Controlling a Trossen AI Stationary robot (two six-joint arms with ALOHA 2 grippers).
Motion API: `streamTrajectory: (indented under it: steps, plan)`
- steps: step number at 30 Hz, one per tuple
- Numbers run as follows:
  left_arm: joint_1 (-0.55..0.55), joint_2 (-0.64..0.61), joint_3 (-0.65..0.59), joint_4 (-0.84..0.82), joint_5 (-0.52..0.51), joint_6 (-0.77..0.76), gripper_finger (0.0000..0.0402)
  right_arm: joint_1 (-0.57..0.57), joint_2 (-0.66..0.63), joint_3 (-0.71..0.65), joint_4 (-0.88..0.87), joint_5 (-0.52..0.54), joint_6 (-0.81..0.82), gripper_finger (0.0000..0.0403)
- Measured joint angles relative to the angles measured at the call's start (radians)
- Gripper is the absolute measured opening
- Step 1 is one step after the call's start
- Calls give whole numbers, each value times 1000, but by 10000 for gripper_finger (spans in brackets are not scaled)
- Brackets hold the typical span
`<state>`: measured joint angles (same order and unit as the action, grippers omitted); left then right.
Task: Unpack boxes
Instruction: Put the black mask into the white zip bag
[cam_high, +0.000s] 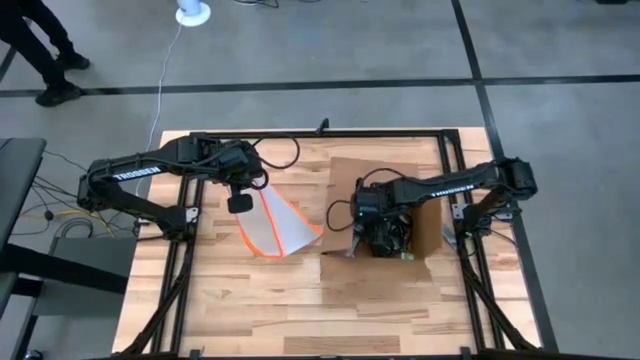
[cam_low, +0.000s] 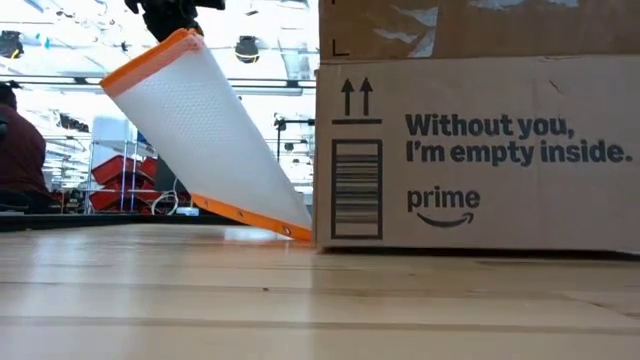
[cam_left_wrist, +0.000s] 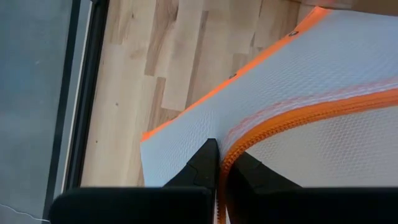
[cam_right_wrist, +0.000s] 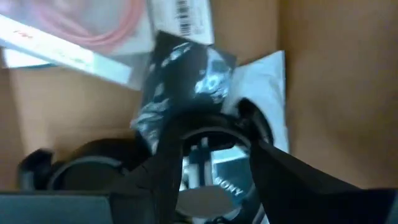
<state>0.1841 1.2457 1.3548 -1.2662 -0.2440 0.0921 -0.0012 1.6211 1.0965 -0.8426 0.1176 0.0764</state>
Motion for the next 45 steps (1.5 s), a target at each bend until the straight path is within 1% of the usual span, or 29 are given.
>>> streamTrajectory:
  steps: [3, 6, 9, 11, 13, 16, 20, 23, 25, 26, 27, 28, 29, 31, 33, 36, 37, 39, 41, 45]
  plan:
    - [0, 0, 0, 0, 9, 1, 0, -13, -3, -25, -62, 22, 25, 170]
    - [0, 0, 0, 0, 17, 11, 0, -14, -3, -27, -139, 21, 30, 170]
    - [0, 0, 1, -2, 20, 20, 0, -2, -2, -28, -174, 18, 21, 170]
    - [0, 0, 1, -1, 20, 35, 0, 10, -1, -36, -172, 22, -14, 170]
    - [0, 0, 1, 0, 21, 42, 0, 20, -1, -51, -147, 44, -62, 170]
    - [0, 0, 1, 0, 22, 45, 0, 22, -2, -91, -58, 100, -119, 170]
    - [0, 0, 1, 1, 36, 45, 0, 12, -4, -134, 34, 127, -139, 170]
    - [0, 0, 1, 1, 45, 45, 0, 11, -5, -147, 73, 133, -142, 170]
    - [0, 0, 2, 1, 46, 44, 0, 10, -4, -153, 114, 90, -141, 168]
    - [0, 0, 2, 1, 46, 42, 0, 8, 3, -155, 144, 29, -137, 167]
    - [0, 0, 2, 2, 46, 41, 0, 8, 8, -156, 171, -8, -139, 164]
    - [0, 0, 2, 1, 48, 39, 0, 5, 9, -166, 205, -76, -137, 160]
    - [0, 0, 2, 1, 49, 38, 0, 2, 9, -181, 219, -118, -131, 153]
    - [0, 0, 2, 2, 49, 37, 0, 4, 8, -202, 231, -155, -121, 130]
    - [0, 0, 2, 0, 49, 34, 0, 11, 22, -212, 233, -141, -117, 93]
    - [-2, 0, 2, 0, 52, 27, 0, 11, 22, -222, 207, -134, -74, 25]
    - [-2, 0, 2, 1, 52, 28, 0, 12, 22, -222, 205, -132, -74, 13]
    - [-2, 0, 2, 1, 52, 29, 0, 15, 14, -216, 191, -121, -72, 7]
    - [-2, 0, 2, 0, 52, 28, 0, 15, 12, -185, 143, -110, -70, 2]
    - [-2, 0, 2, 0, 52, 27, 0, 15, 7, -58, 21, -60, -81, 0]
